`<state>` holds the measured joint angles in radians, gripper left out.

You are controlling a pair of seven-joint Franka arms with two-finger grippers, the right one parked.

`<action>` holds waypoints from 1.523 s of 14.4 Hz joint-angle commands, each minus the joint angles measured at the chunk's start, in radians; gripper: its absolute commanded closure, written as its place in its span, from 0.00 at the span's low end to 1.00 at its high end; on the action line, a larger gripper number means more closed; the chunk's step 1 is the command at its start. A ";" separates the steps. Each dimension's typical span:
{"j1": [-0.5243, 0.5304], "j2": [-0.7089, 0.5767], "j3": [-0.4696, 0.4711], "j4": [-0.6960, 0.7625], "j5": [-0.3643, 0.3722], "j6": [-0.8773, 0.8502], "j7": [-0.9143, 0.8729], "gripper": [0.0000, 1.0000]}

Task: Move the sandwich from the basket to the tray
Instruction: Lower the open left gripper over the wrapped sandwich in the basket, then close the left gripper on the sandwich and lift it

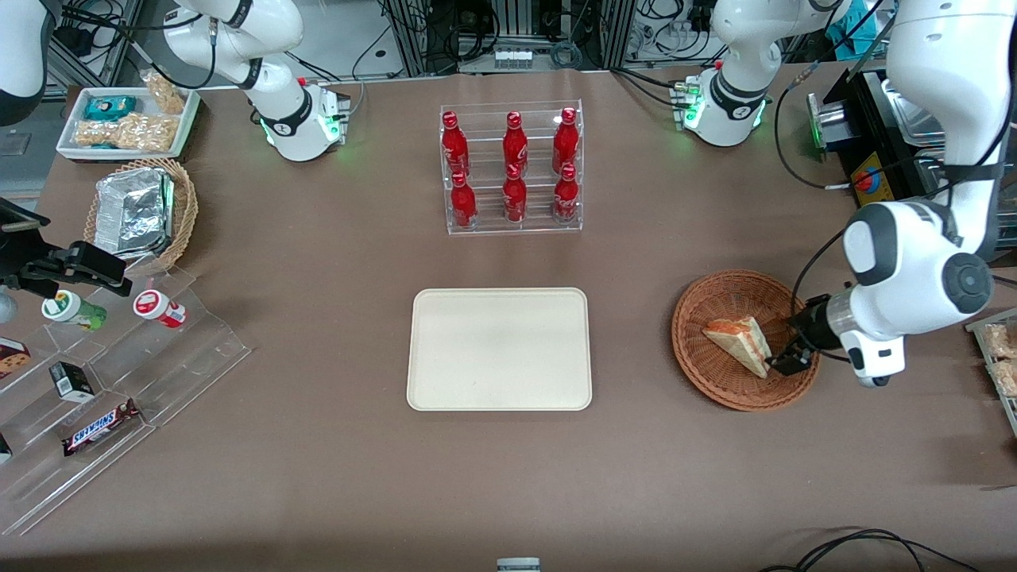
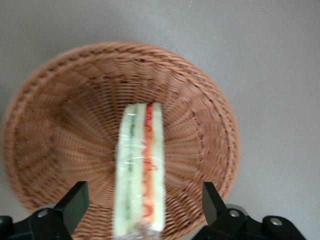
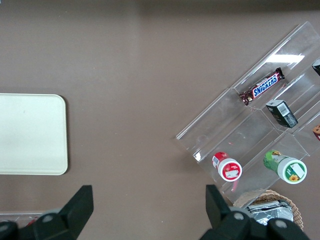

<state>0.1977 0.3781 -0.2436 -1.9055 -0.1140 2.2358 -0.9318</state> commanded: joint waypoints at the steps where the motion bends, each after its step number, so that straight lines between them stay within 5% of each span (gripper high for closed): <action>1: -0.032 0.041 0.003 0.013 -0.009 0.042 -0.055 0.00; 12: -0.060 0.082 0.003 -0.044 -0.009 0.039 -0.142 0.00; 16: -0.060 0.071 0.003 -0.040 -0.009 -0.020 -0.180 0.74; 19: -0.049 0.045 0.003 -0.001 0.000 -0.088 -0.163 1.00; 22: -0.063 0.044 -0.002 0.136 0.008 -0.299 -0.064 1.00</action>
<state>0.1450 0.4406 -0.2416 -1.8518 -0.1123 2.0557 -1.0402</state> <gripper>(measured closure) 0.797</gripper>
